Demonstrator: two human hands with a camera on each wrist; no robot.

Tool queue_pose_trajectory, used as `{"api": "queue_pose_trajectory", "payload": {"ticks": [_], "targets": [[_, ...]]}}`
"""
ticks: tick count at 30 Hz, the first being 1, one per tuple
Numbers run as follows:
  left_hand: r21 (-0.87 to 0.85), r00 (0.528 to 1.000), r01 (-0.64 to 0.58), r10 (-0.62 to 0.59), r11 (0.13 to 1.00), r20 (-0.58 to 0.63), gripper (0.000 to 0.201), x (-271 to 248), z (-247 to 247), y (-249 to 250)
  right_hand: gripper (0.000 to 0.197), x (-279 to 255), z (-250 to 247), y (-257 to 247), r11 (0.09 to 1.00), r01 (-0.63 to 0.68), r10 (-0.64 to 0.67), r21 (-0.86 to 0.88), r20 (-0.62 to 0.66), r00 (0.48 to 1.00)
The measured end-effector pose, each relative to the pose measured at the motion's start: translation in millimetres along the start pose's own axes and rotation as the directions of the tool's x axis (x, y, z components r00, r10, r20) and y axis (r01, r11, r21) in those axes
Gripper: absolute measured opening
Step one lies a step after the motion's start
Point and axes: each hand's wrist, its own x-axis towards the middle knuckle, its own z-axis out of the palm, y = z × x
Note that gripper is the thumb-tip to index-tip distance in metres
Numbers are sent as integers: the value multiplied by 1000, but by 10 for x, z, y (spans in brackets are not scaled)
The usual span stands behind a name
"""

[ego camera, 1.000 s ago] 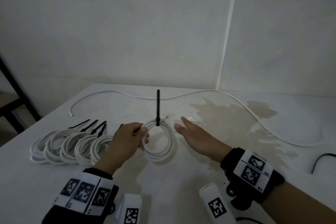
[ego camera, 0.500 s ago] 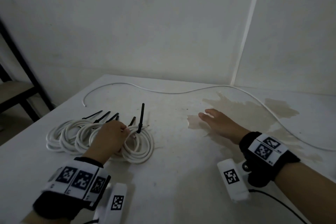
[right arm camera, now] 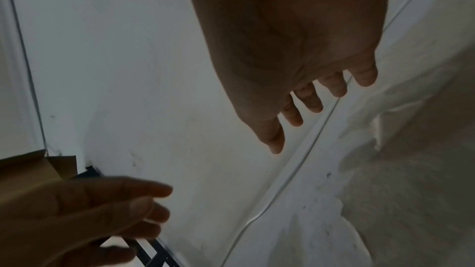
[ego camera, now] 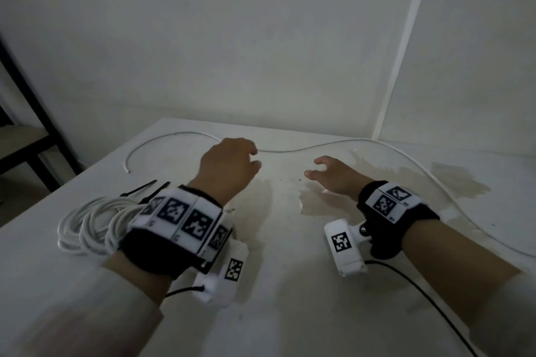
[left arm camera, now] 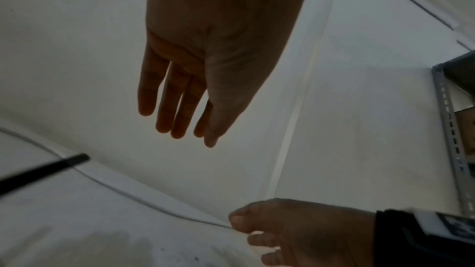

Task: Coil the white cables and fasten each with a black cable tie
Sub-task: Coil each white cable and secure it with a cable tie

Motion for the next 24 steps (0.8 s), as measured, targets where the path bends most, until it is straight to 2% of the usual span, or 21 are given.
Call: {"api": "queue_pose_trajectory", "payload": {"ticks": [6,11,17,24], "targets": [[119,997,-42,35,992,66,34,495,313,226,53,487,-20,-52,979,52,-52,-197,6,999],[191,988,-41,11,981,154,32,843,531,272,47,922,-25,-88,937,87,-66,-339,73,995],[215,973,-44,-7,976,231,34,1091,726,239,50,1236,37,-117,875,102,-31,-473,155,987],[216,963,-24,-36,976,267,36,1156,852,202,36,1208,66,-105,778,161,-149,-607,72,986]]}}
